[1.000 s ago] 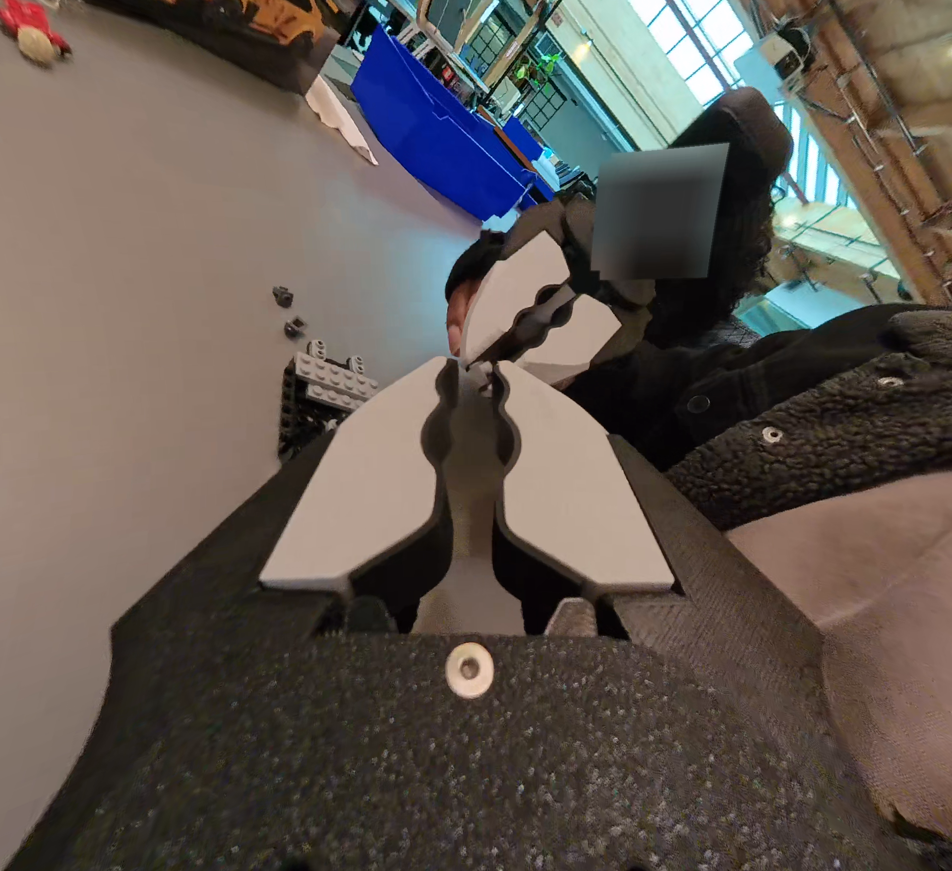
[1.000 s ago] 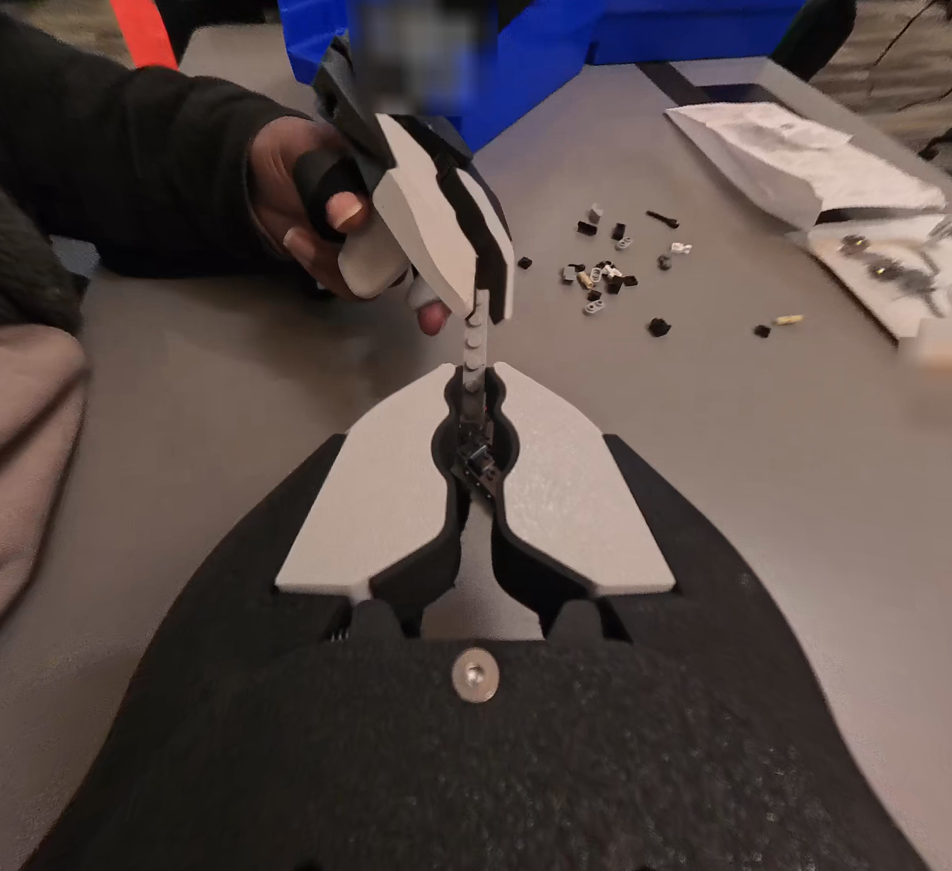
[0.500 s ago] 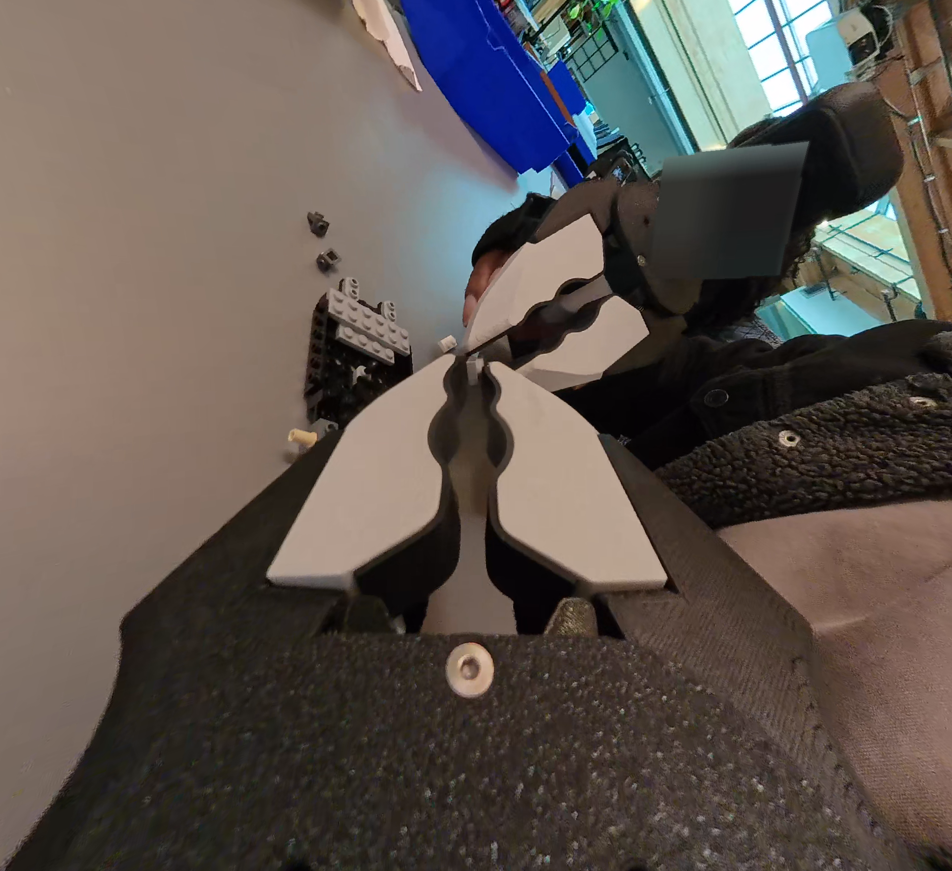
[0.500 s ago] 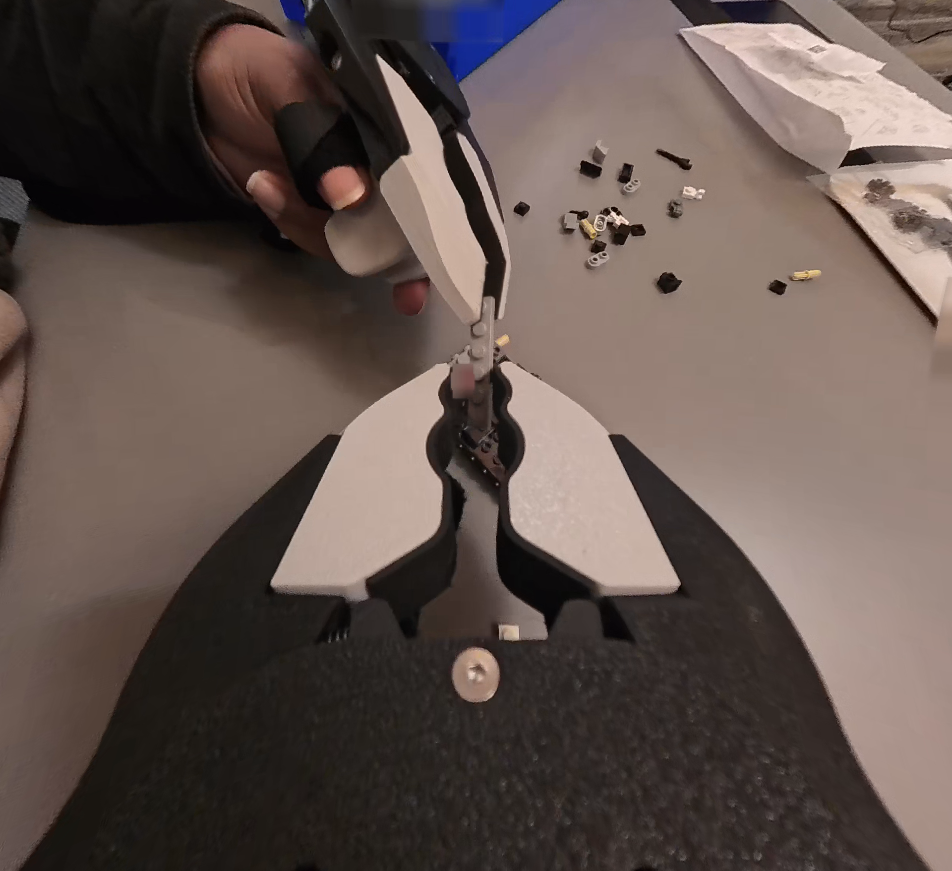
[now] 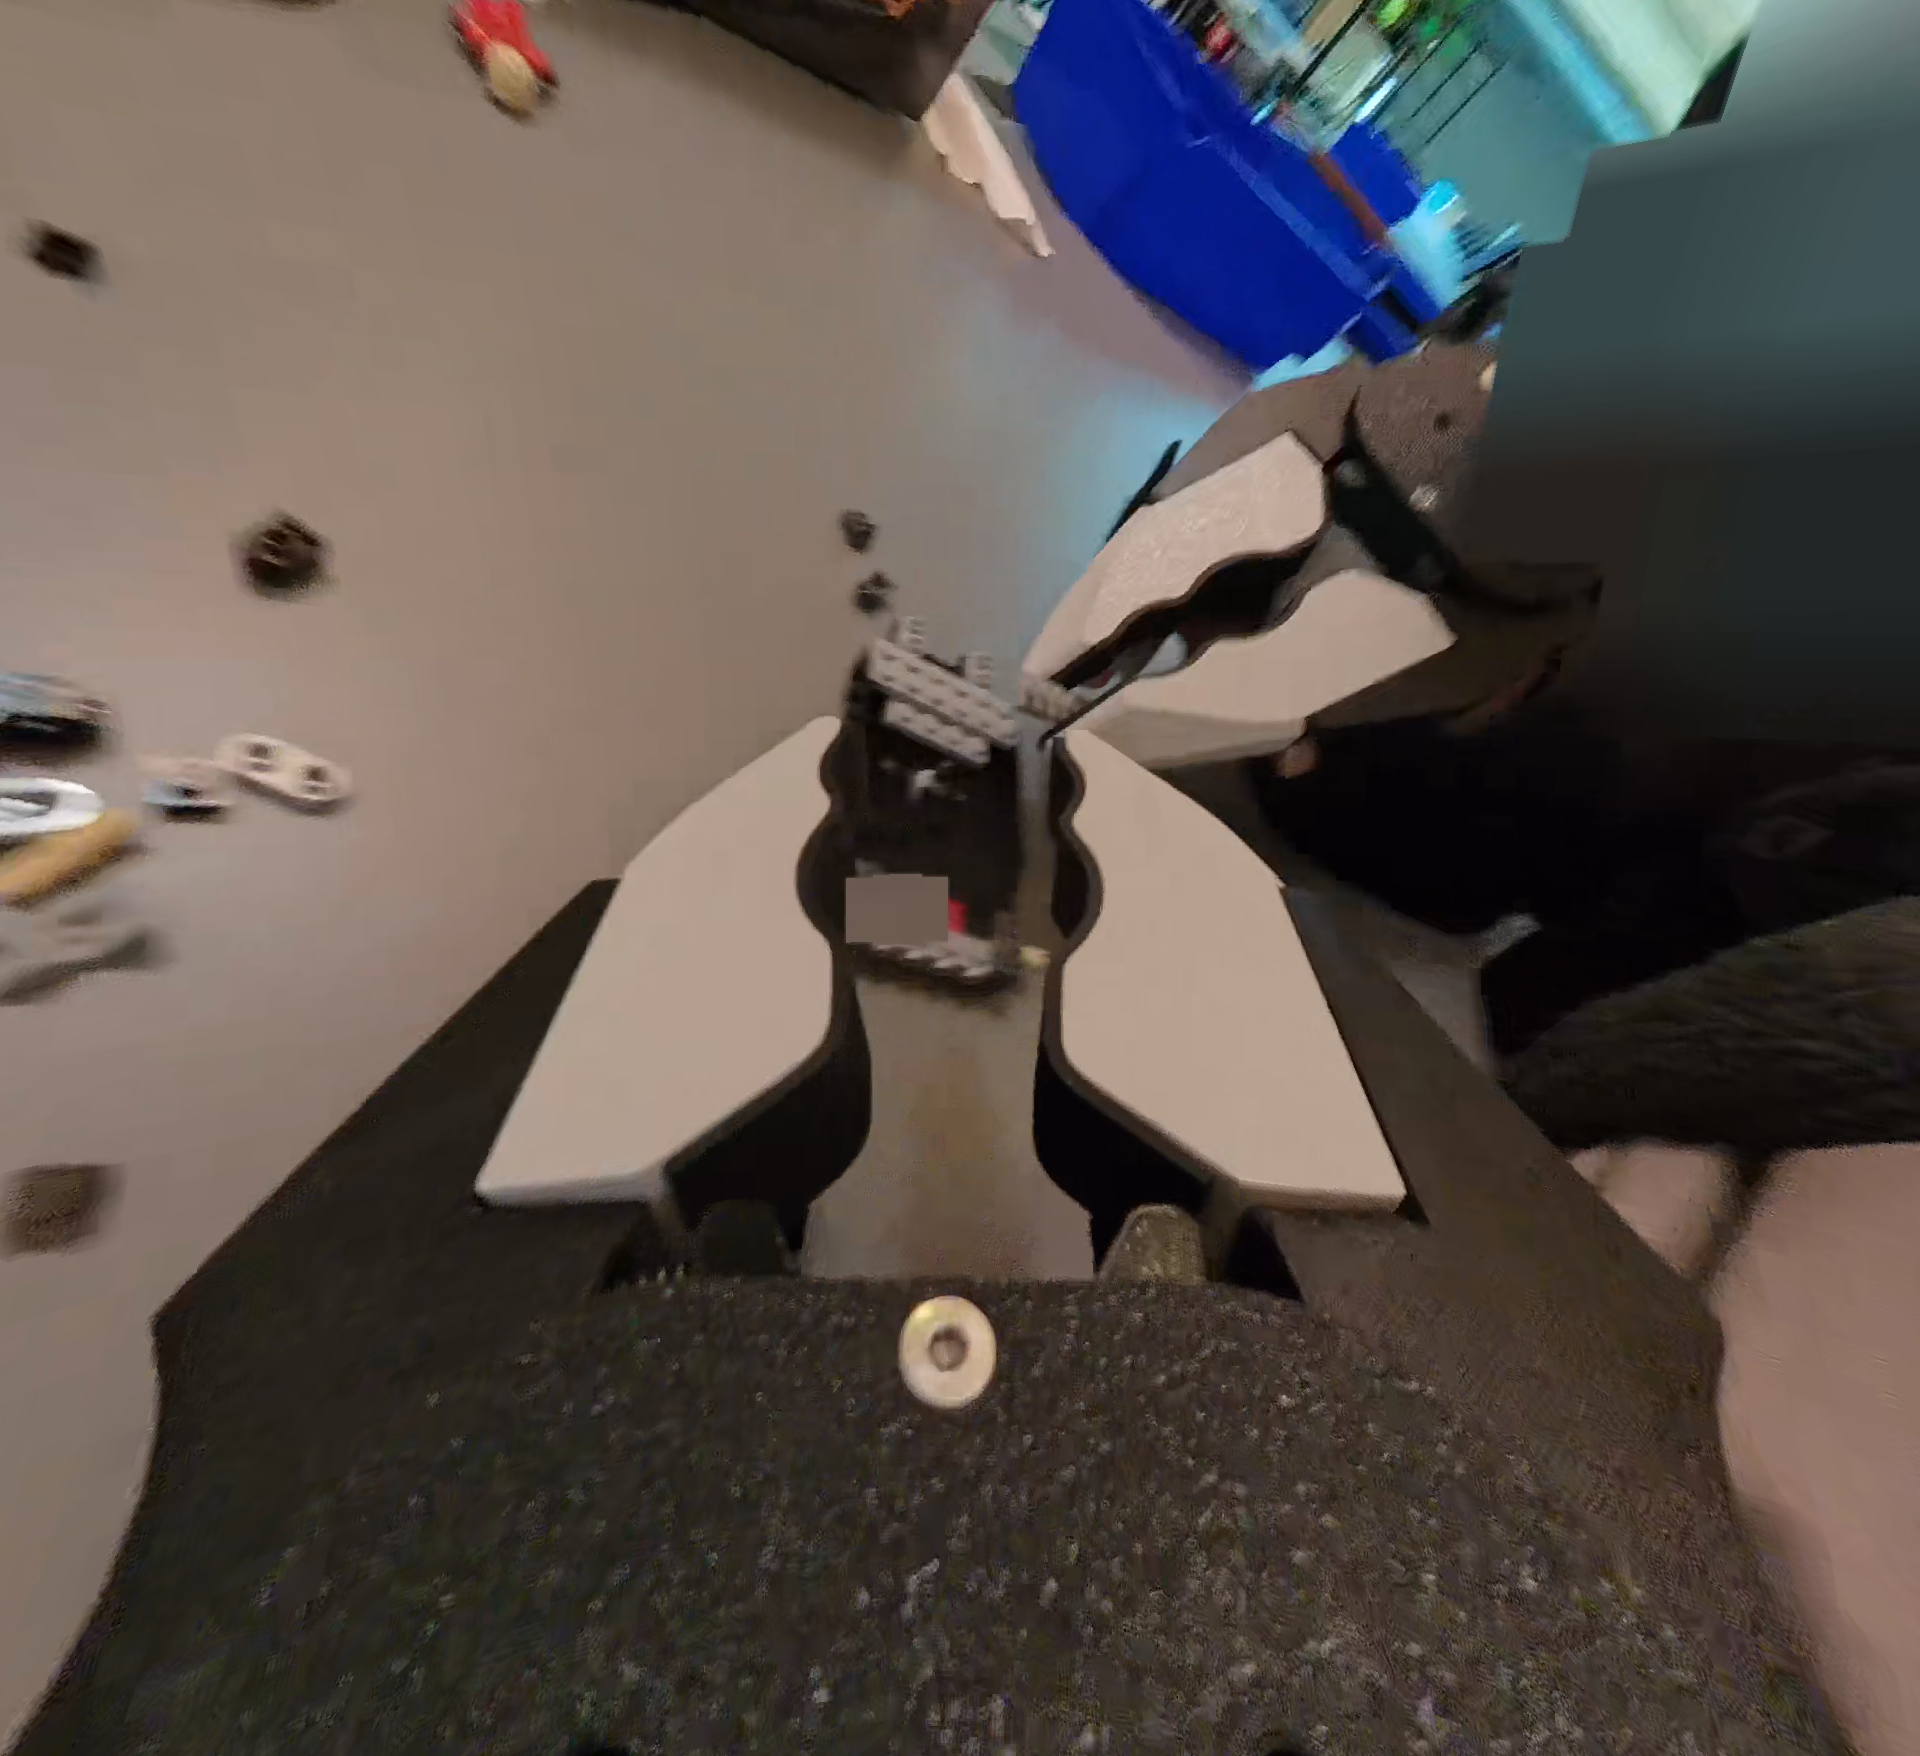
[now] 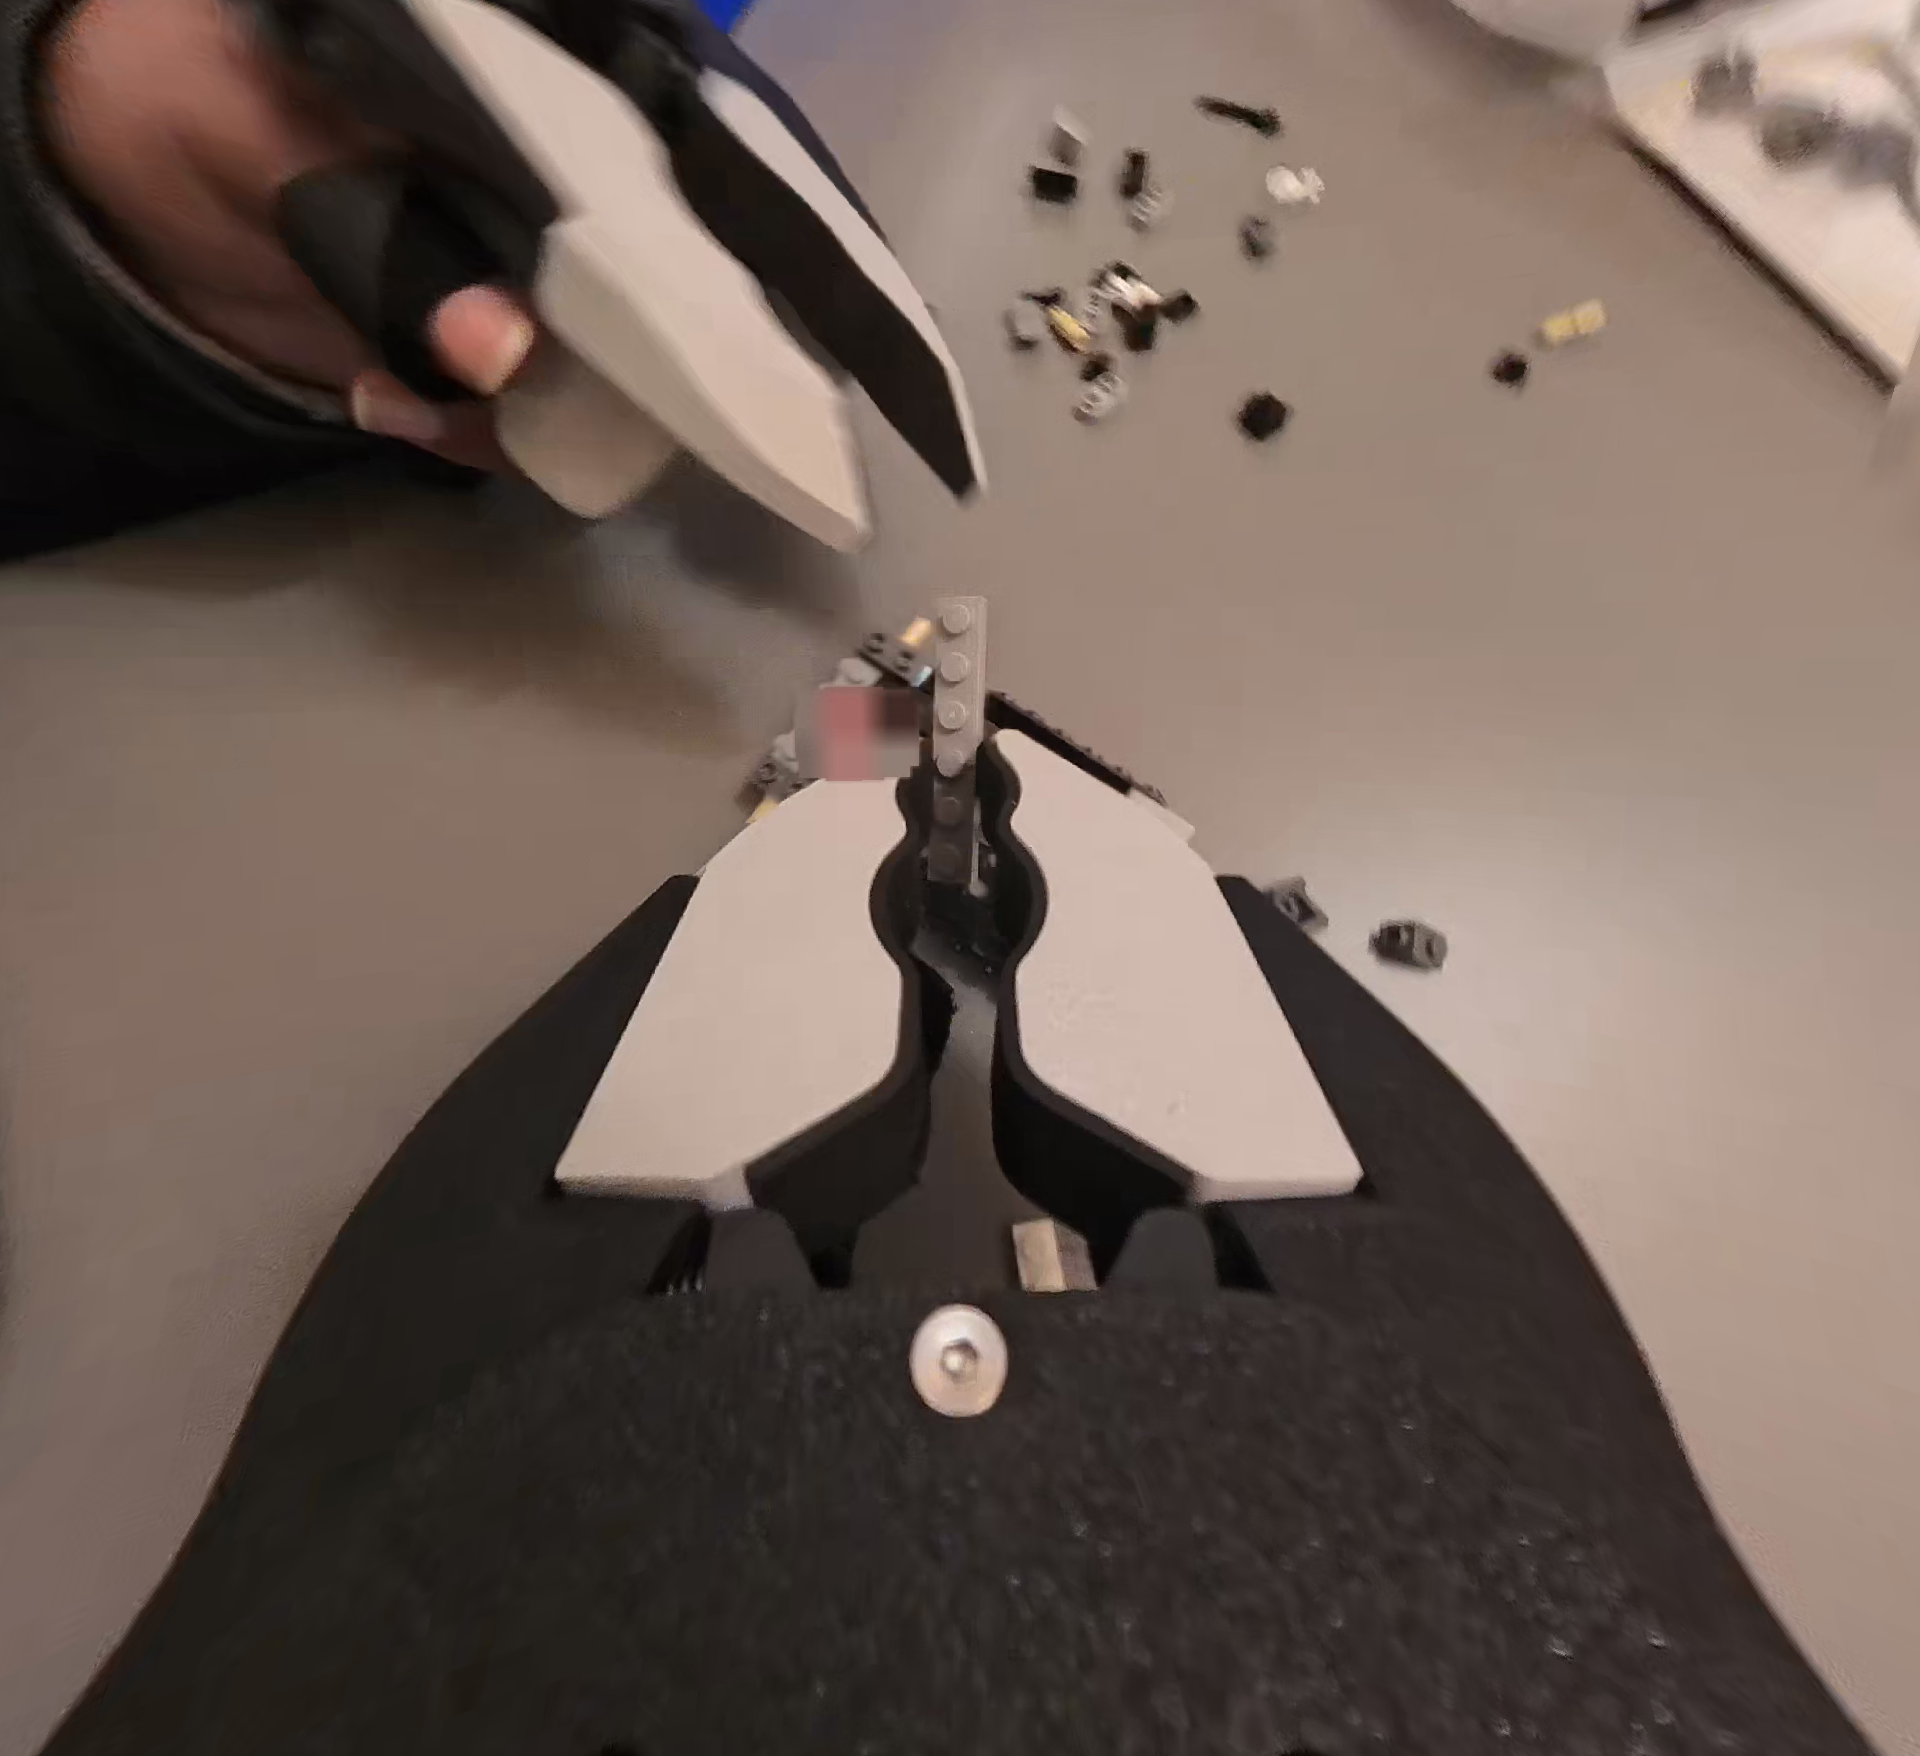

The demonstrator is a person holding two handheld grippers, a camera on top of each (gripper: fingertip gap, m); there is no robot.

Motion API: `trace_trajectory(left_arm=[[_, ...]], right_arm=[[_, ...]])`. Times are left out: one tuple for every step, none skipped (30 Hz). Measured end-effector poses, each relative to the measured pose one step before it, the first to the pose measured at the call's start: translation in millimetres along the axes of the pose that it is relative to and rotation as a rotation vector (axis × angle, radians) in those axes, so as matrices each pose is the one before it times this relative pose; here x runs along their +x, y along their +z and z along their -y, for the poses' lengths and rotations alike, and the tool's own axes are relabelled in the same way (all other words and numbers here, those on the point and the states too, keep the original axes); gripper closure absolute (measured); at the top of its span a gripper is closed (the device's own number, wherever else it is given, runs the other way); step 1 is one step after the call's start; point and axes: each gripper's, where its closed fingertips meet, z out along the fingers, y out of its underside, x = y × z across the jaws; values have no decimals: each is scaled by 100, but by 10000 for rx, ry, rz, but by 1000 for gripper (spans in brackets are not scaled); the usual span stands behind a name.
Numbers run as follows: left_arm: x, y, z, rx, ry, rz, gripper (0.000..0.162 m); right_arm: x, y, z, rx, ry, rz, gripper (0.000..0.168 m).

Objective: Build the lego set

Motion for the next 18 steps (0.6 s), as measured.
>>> trace_trajectory(left_arm=[[-472, -337, -41, -213, 678, 424, 124], [-419, -203, -350, -388, 702, 403, 118], [-348, -60, -607, -522, 750, 381, 111], [-179, 79, -723, -540, 765, 315, 106], [28, 191, -741, -493, 699, 215, 101], [159, 304, -734, -459, 554, 148, 99], [284, 357, -629, -383, 414, 62, 99], [428, 368, -478, -296, 303, -35, 99], [359, 333, -319, -202, 207, -19, 100], [285, 281, -243, -158, 160, 10, 102], [289, 218, -138, -106, 111, -34, 106], [257, 83, 73, 20, 72, -26, 110], [301, 47, 91, 21, 24, -93, 112], [254, 36, 70, 37, -19, -86, 115], [170, 49, 30, 19, -15, -41, 115], [135, 32, 0, -6, 15, -41, 116], [167, 18, 10, 6, 12, -70, 117], [144, 25, 30, 19, -19, -68, 117]], right_arm=[[253, 85, -56, -124, 442, -95, 161], [155, 148, -123, -180, 369, -107, 161], [48, 223, -207, -244, 264, -104, 161], [-12, 220, -182, -217, 218, -112, 161], [-85, 199, -138, -173, 205, -64, 161], [-124, 177, -157, -180, 181, -29, 161], [-96, 150, -81, -108, 173, -51, 161], [-140, 133, -82, -100, 163, -34, 161], [-244, 138, -148, -148, 124, 11, 161], [-256, 137, -143, -138, 107, -16, 161], [-236, 135, -66, -80, 84, -51, 161], [-292, 134, -132, -109, 60, -14, 161], [-284, 139, -170, -122, 44, -31, 161], [-215, 95, -145, -94, 8, -69, 161], [-183, 17, -173, -128, -40, -79, 161], [-89, -58, -120, -93, -39, -120, 161], [-13, -81, -186, -142, -65, -139, 161], [68, -133, -173, -118, -69, -154, 161]])
